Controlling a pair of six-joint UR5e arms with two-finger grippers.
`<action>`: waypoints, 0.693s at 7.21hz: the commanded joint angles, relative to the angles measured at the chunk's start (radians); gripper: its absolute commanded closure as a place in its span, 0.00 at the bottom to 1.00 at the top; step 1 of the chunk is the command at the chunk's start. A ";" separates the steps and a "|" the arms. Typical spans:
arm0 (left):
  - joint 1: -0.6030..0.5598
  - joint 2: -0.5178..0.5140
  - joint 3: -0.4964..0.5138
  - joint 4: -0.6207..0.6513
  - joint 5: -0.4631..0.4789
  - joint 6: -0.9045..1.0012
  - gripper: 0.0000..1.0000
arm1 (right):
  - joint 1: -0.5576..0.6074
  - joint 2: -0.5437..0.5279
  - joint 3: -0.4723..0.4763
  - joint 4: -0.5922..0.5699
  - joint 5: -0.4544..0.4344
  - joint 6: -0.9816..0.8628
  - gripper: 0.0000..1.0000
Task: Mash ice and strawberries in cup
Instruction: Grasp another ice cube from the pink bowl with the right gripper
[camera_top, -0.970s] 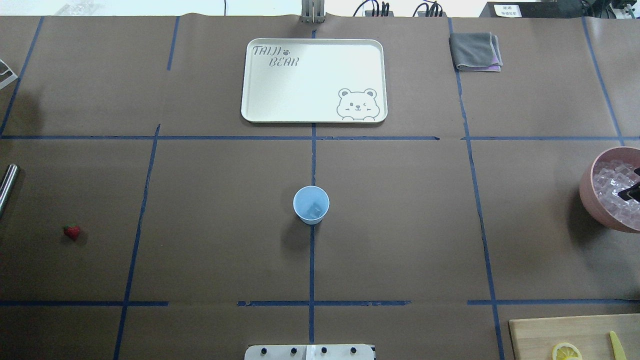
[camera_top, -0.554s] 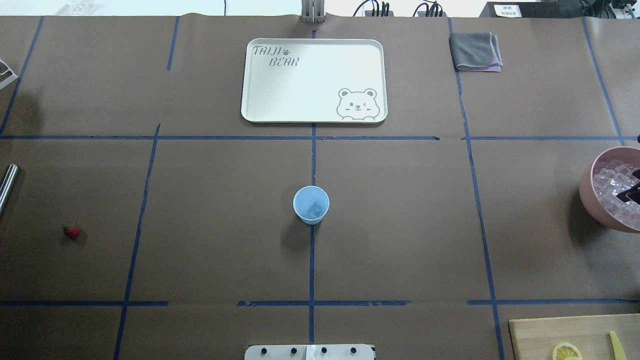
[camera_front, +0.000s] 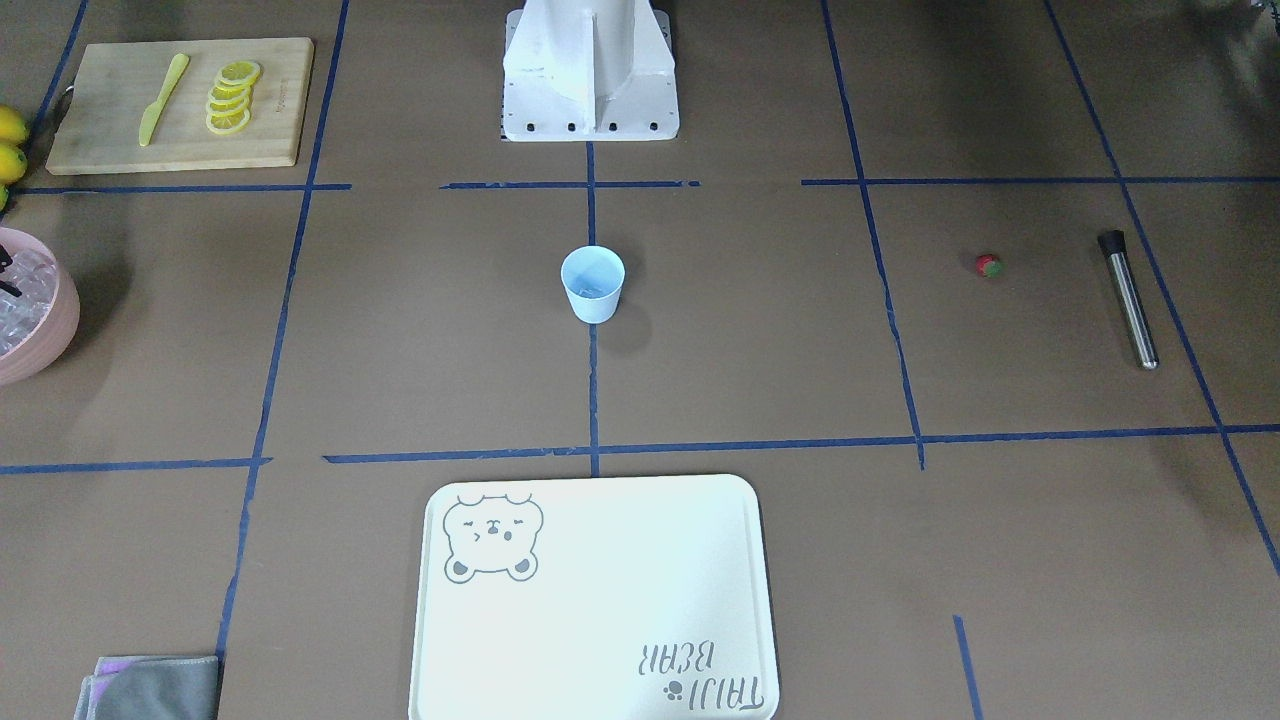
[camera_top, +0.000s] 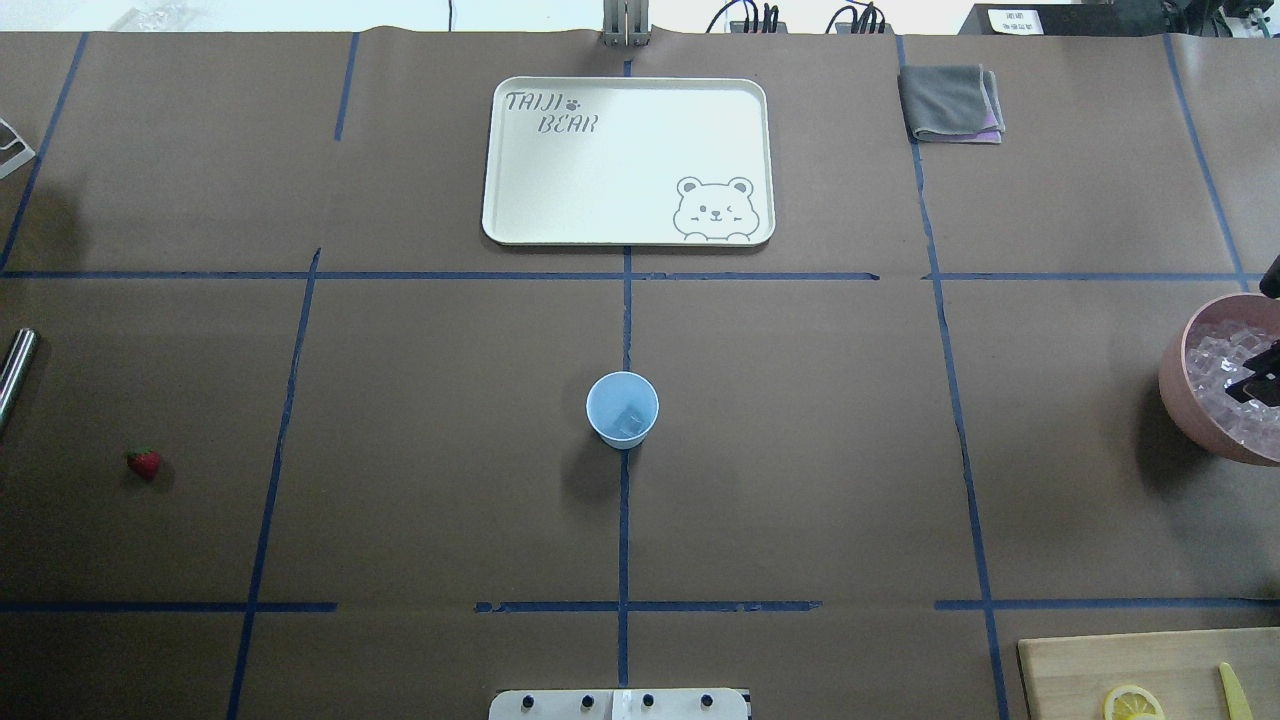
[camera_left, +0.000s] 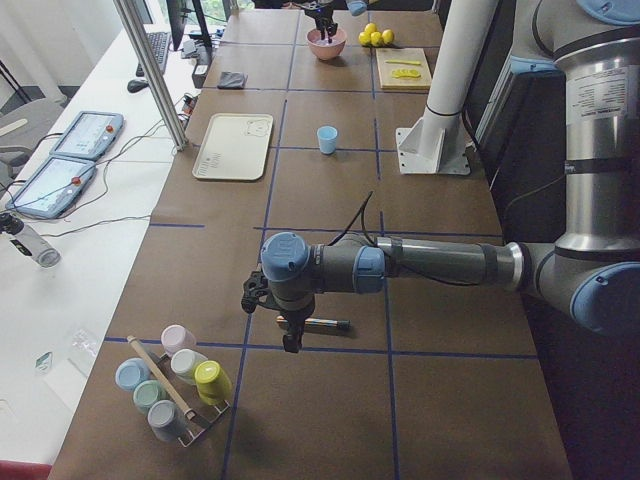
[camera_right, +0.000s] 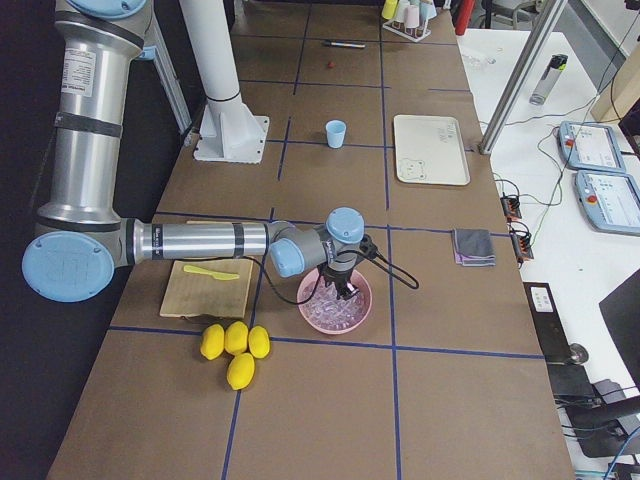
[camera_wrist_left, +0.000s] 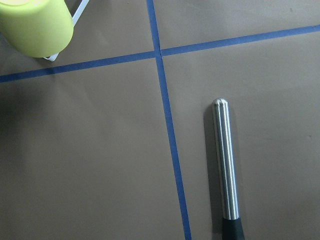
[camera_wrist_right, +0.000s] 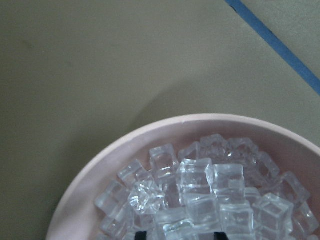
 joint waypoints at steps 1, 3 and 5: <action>0.000 0.000 -0.004 0.000 0.000 0.000 0.00 | 0.002 0.000 0.007 -0.003 0.010 0.000 0.94; 0.000 0.000 -0.003 0.000 0.000 0.000 0.00 | 0.049 0.008 0.041 -0.024 0.026 0.017 0.97; 0.000 0.000 -0.003 0.000 0.000 0.000 0.00 | 0.067 0.038 0.209 -0.157 0.021 0.286 0.98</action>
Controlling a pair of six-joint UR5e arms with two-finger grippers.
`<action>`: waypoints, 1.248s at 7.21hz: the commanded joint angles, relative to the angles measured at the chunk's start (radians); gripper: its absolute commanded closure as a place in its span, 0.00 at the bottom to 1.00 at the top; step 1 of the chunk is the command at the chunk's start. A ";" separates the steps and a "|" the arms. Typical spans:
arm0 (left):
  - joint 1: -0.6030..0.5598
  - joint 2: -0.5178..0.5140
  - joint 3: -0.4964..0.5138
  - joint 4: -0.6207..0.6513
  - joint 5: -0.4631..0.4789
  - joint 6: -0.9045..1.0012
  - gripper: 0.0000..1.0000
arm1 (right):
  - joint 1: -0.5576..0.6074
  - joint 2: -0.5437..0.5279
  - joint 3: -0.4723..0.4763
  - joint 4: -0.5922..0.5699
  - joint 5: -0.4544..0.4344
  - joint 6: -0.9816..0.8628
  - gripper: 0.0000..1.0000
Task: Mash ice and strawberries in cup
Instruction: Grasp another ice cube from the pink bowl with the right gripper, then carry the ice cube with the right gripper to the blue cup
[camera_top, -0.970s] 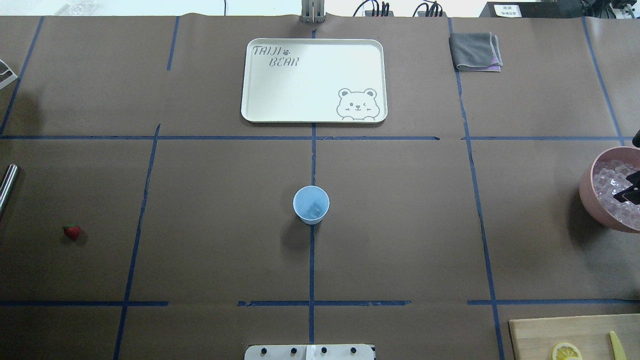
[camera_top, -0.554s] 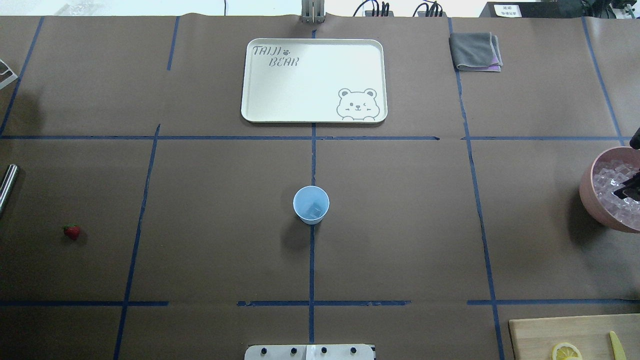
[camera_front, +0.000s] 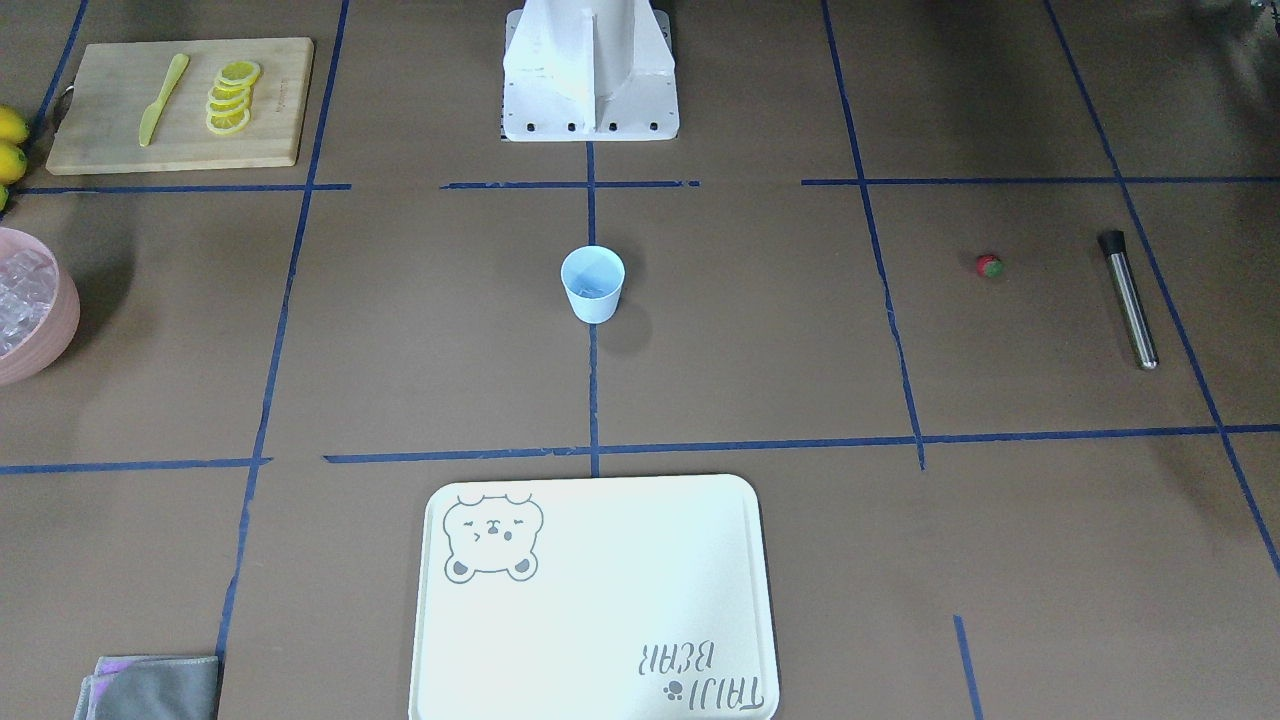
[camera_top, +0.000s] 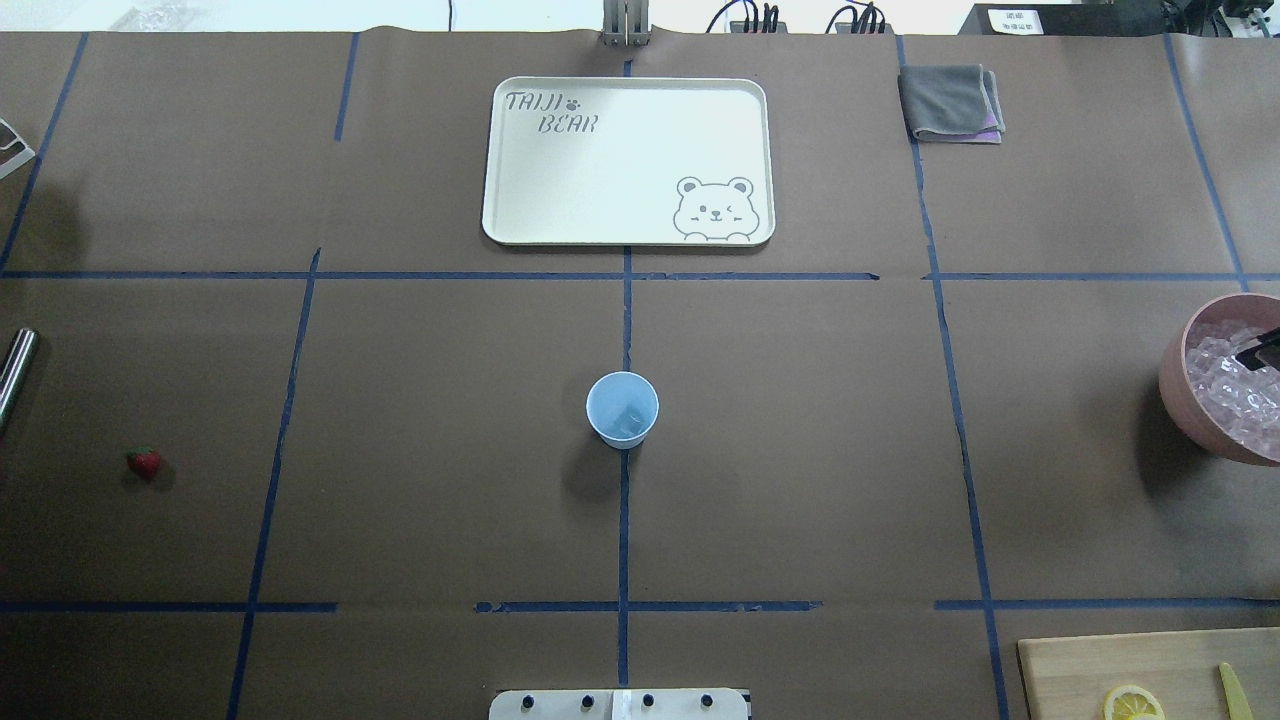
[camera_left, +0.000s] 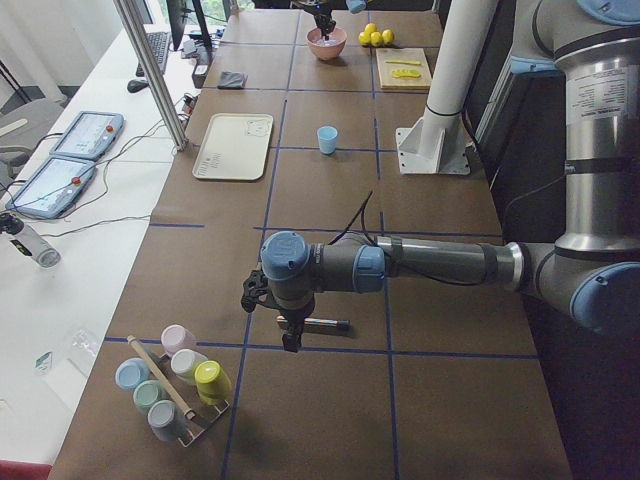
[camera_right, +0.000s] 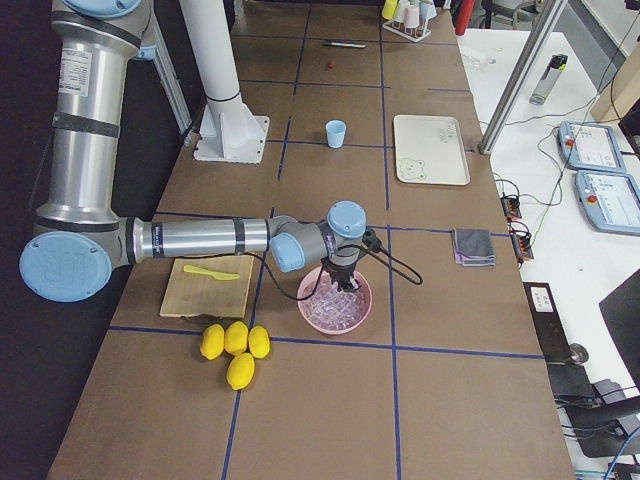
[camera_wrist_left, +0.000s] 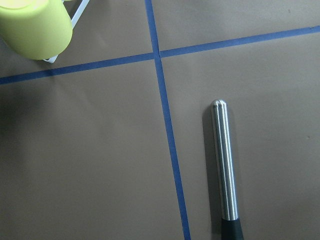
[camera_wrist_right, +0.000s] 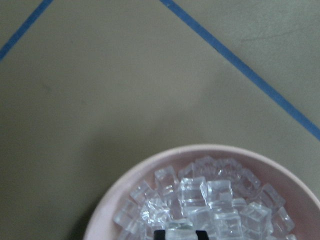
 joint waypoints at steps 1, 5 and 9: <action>0.000 0.000 -0.001 0.000 0.000 0.000 0.00 | 0.002 0.057 0.133 -0.097 0.002 0.334 0.98; 0.005 -0.005 -0.003 -0.002 0.000 0.000 0.00 | -0.273 0.443 0.161 -0.301 -0.085 0.842 0.97; 0.005 -0.006 0.002 -0.002 0.000 0.000 0.00 | -0.579 0.778 0.062 -0.394 -0.358 1.295 0.97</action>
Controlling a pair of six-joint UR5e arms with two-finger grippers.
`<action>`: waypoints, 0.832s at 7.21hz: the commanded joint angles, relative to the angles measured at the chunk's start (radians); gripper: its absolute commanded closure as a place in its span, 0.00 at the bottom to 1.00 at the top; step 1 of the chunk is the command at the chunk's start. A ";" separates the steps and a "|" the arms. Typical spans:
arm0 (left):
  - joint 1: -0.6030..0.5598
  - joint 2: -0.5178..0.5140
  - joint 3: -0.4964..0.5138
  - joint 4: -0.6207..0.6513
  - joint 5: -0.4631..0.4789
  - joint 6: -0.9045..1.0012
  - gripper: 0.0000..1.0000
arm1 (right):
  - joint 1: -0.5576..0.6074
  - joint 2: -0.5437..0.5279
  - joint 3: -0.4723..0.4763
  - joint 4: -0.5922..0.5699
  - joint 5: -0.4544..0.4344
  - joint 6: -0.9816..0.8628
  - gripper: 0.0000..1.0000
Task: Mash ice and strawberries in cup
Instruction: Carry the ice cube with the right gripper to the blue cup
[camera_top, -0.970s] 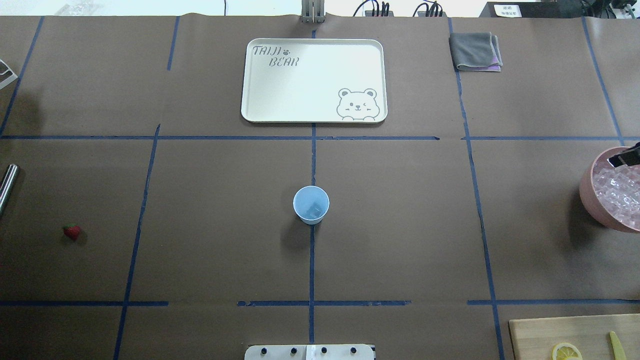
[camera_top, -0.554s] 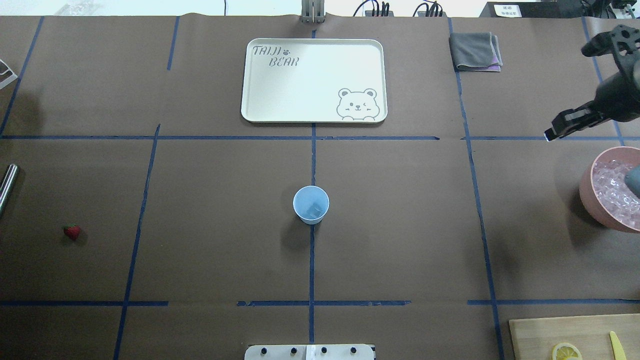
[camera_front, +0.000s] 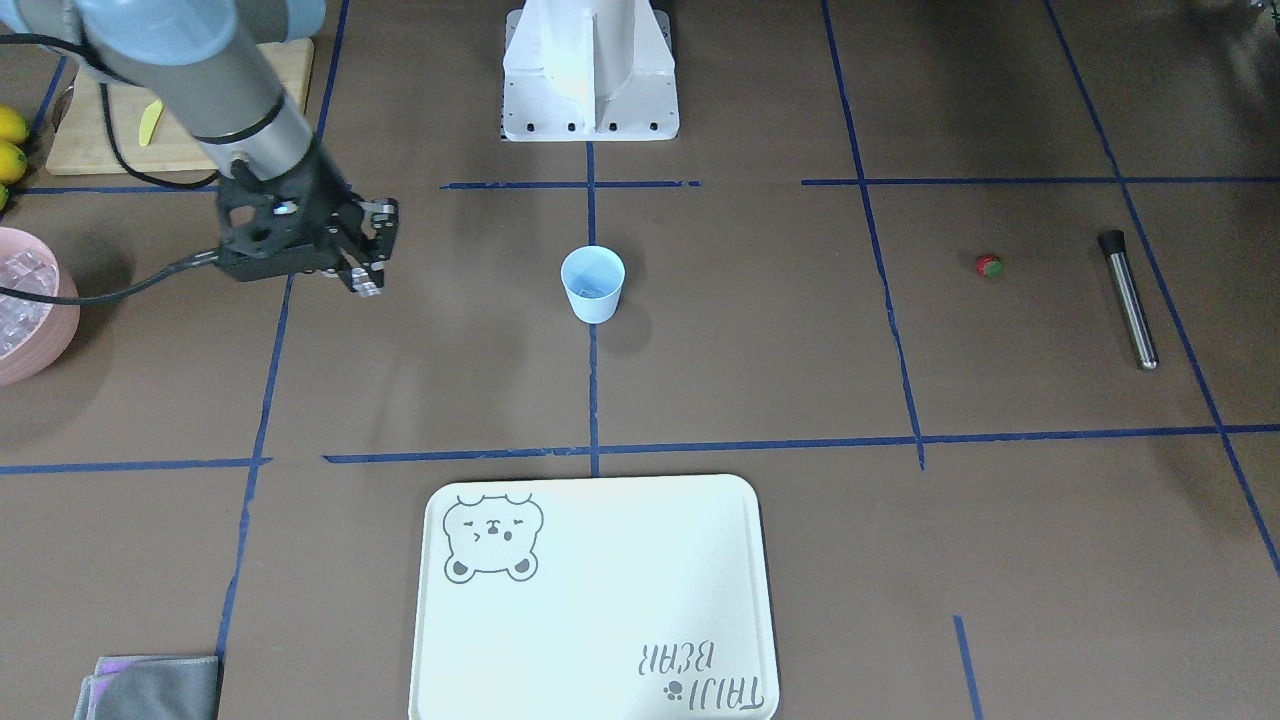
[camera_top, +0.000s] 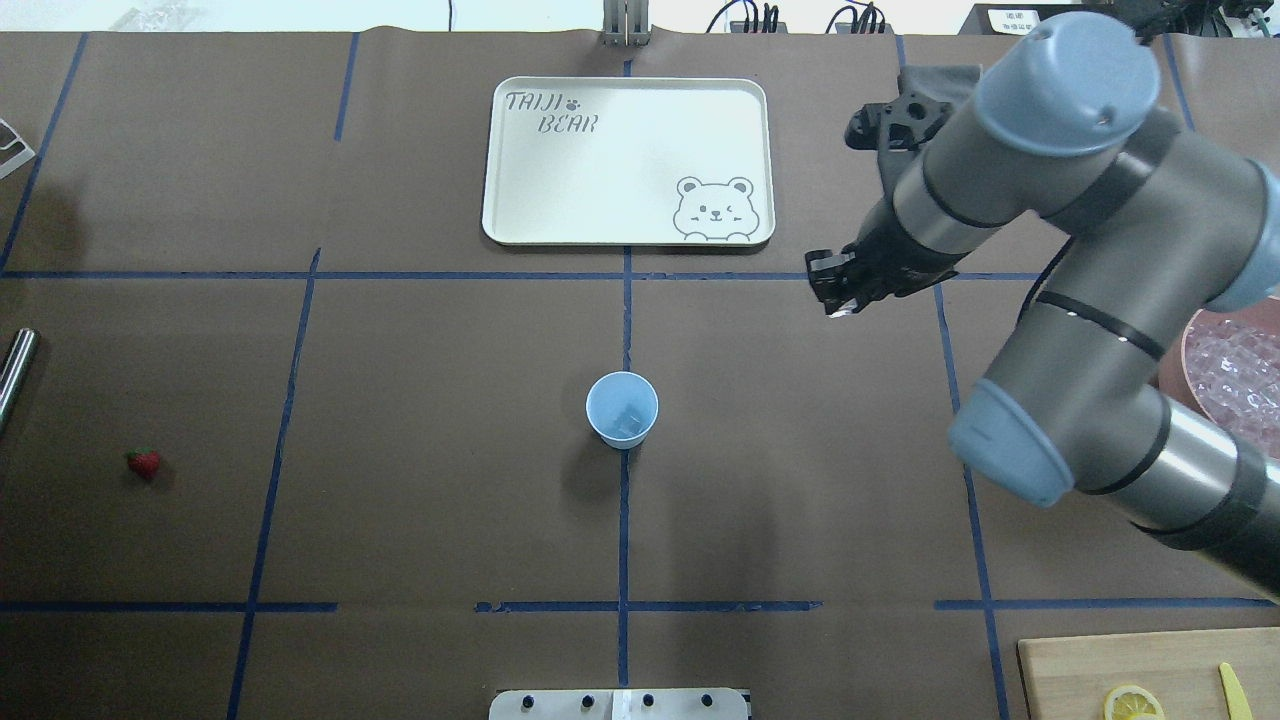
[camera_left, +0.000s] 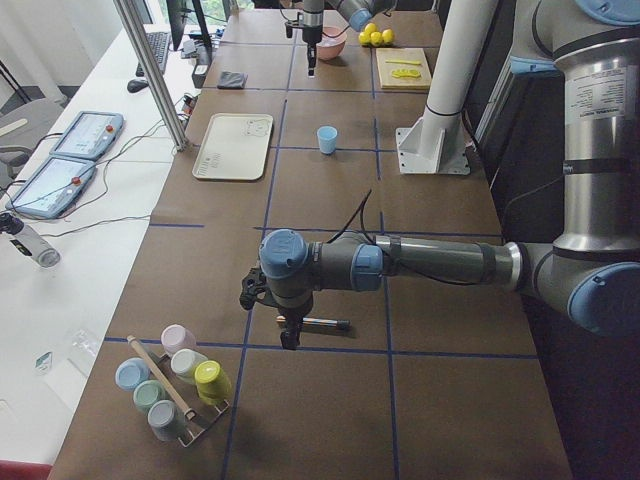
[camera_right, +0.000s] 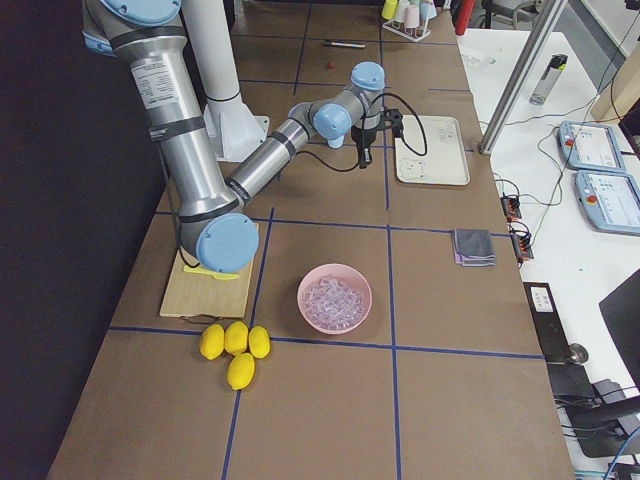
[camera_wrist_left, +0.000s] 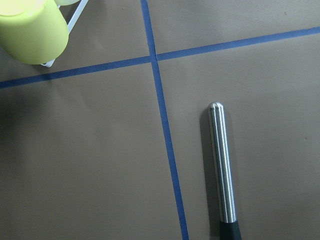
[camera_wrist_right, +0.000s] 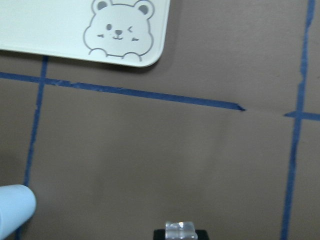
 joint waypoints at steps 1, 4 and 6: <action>0.000 0.000 0.002 0.000 0.000 0.000 0.00 | -0.126 0.193 -0.124 -0.016 -0.129 0.209 0.97; 0.000 0.000 0.002 0.000 0.000 0.000 0.00 | -0.234 0.337 -0.268 -0.016 -0.242 0.329 0.97; 0.000 0.000 0.003 0.000 0.000 0.000 0.00 | -0.289 0.335 -0.290 -0.016 -0.287 0.348 0.95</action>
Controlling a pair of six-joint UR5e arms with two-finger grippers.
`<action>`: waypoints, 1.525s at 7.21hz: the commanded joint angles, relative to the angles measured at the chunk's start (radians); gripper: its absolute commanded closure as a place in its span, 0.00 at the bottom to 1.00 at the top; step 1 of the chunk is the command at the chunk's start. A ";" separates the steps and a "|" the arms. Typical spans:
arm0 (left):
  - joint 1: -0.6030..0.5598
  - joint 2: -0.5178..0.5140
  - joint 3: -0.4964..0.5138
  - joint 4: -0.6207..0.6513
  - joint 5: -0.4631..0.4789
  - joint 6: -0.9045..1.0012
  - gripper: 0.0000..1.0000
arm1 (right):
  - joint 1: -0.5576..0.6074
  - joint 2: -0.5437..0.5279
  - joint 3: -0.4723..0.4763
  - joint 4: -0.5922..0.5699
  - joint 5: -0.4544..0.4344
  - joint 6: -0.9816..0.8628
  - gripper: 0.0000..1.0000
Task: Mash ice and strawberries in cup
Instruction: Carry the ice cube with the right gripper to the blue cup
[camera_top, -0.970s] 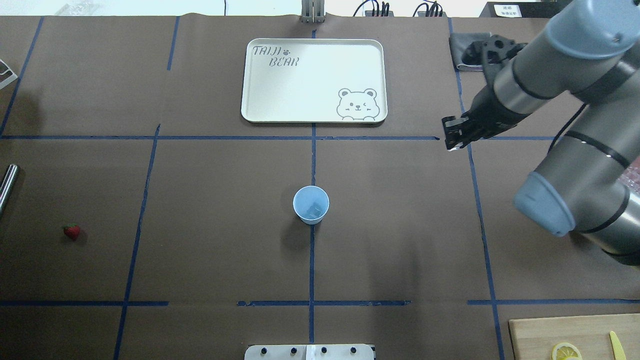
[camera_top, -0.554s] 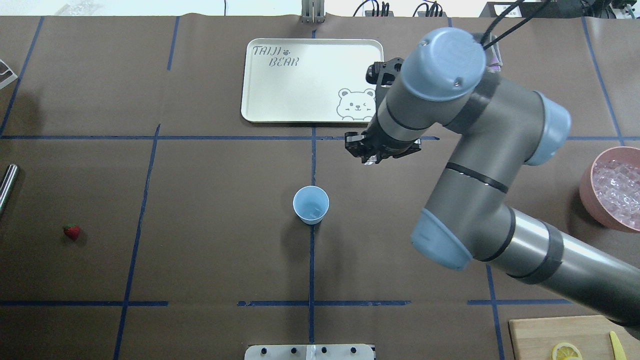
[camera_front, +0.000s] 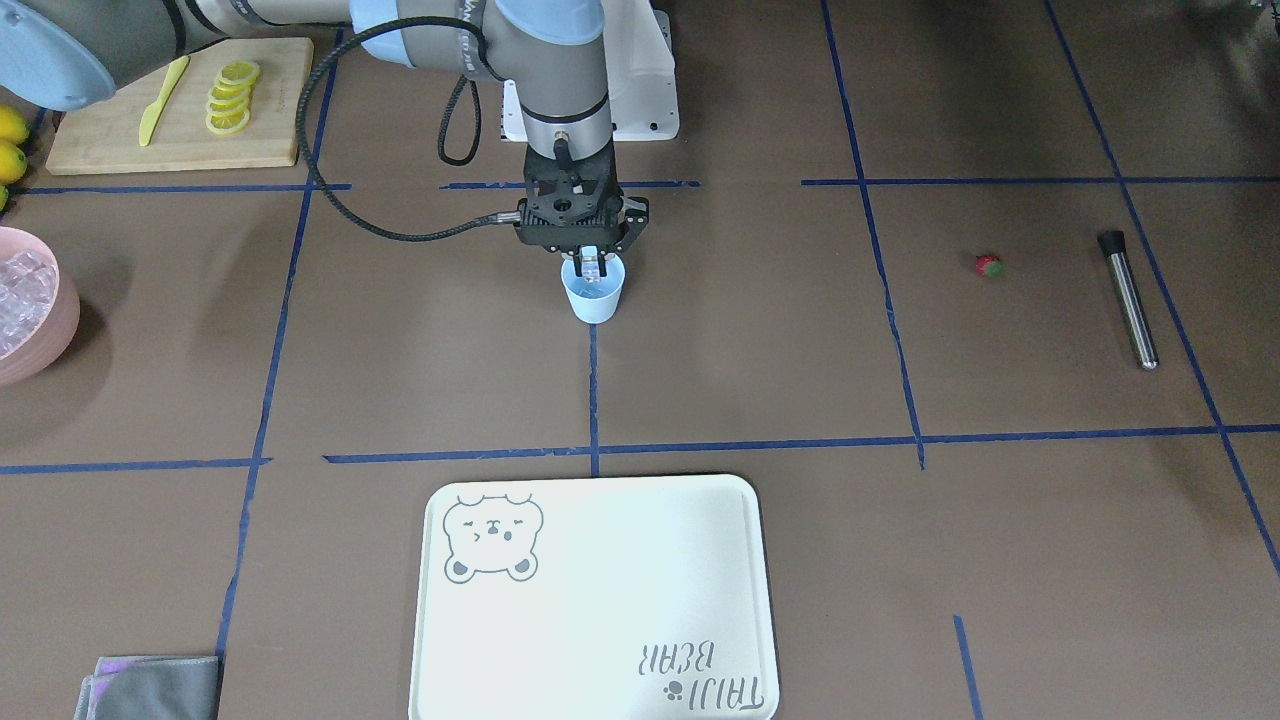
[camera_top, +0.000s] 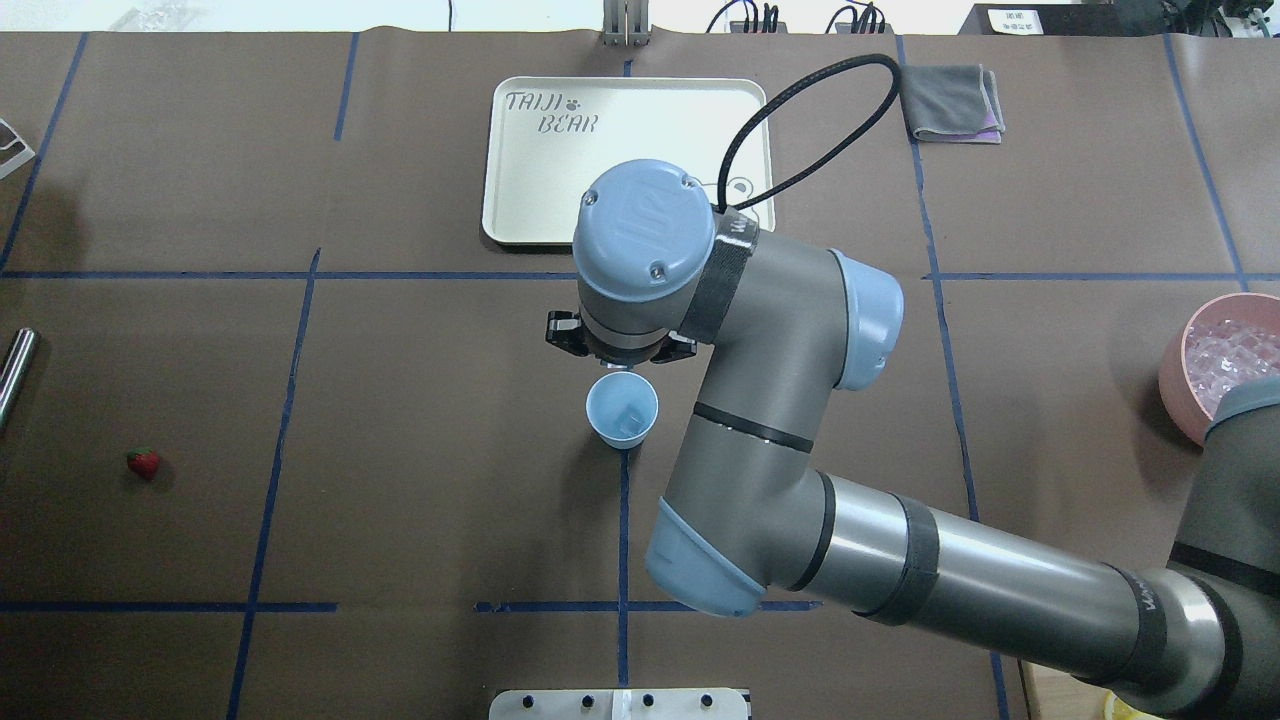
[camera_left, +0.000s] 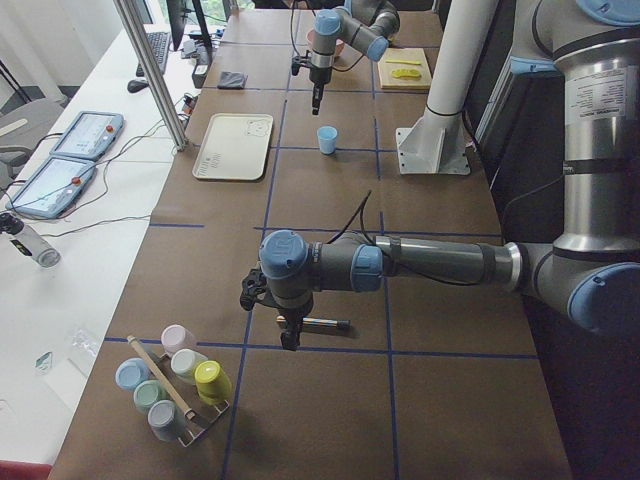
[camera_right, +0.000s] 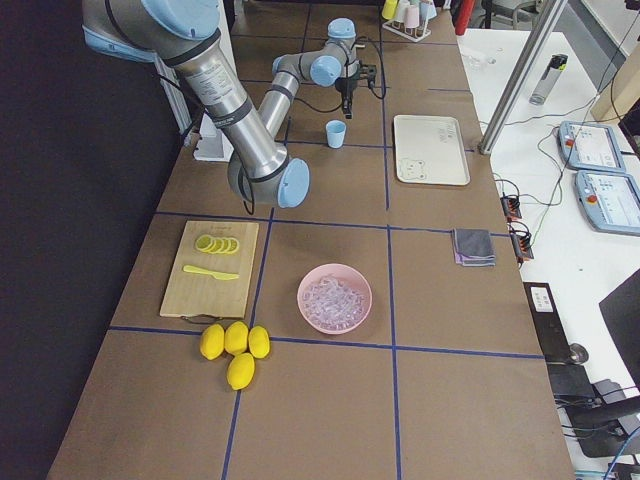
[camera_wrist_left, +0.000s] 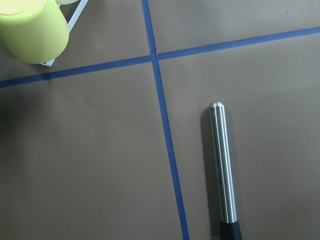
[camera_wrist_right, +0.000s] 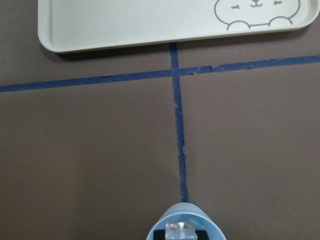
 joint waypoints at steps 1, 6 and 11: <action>0.000 0.000 0.001 0.000 0.000 0.000 0.00 | -0.042 0.003 -0.040 0.000 -0.035 0.014 0.93; 0.000 0.000 0.001 0.002 0.000 0.000 0.00 | -0.057 -0.014 -0.045 0.000 -0.037 0.008 0.01; 0.008 0.000 0.001 0.002 0.000 0.000 0.00 | 0.053 -0.066 0.024 0.000 0.049 -0.111 0.01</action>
